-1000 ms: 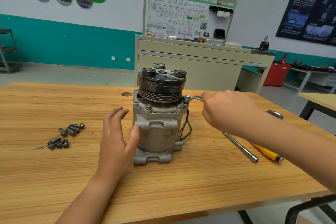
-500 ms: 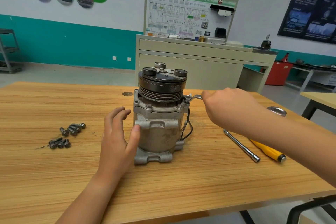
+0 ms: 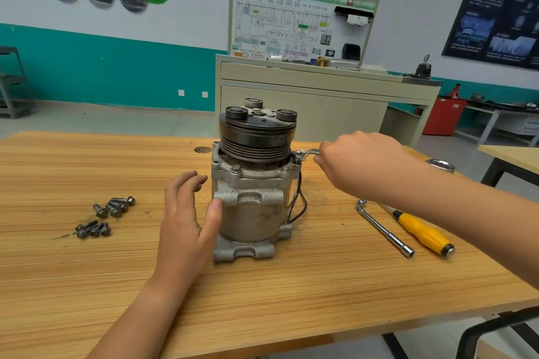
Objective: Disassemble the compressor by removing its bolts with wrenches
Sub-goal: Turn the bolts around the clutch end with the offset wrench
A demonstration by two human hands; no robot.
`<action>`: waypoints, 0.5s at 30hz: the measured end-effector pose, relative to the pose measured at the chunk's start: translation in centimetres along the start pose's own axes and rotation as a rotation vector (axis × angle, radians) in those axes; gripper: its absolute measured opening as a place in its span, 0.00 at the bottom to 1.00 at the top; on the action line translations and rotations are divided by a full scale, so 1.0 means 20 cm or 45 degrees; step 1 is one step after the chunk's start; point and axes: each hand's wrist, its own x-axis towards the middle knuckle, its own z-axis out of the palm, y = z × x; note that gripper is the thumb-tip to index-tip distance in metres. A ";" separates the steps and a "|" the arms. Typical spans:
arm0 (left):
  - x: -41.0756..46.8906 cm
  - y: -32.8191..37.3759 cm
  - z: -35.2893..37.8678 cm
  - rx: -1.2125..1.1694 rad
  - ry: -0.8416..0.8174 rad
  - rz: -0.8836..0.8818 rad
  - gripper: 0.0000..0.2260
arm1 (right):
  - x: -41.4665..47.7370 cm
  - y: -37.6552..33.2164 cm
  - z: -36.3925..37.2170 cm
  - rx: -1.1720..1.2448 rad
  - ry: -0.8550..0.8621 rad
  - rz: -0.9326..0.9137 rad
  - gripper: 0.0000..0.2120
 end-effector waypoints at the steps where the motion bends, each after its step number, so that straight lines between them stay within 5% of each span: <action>1: 0.00 0.00 0.00 -0.002 0.000 -0.001 0.25 | 0.00 0.00 0.00 0.008 0.001 0.007 0.07; 15: 0.00 0.00 -0.01 0.006 -0.016 -0.031 0.25 | 0.04 -0.01 -0.01 0.139 -0.063 0.084 0.18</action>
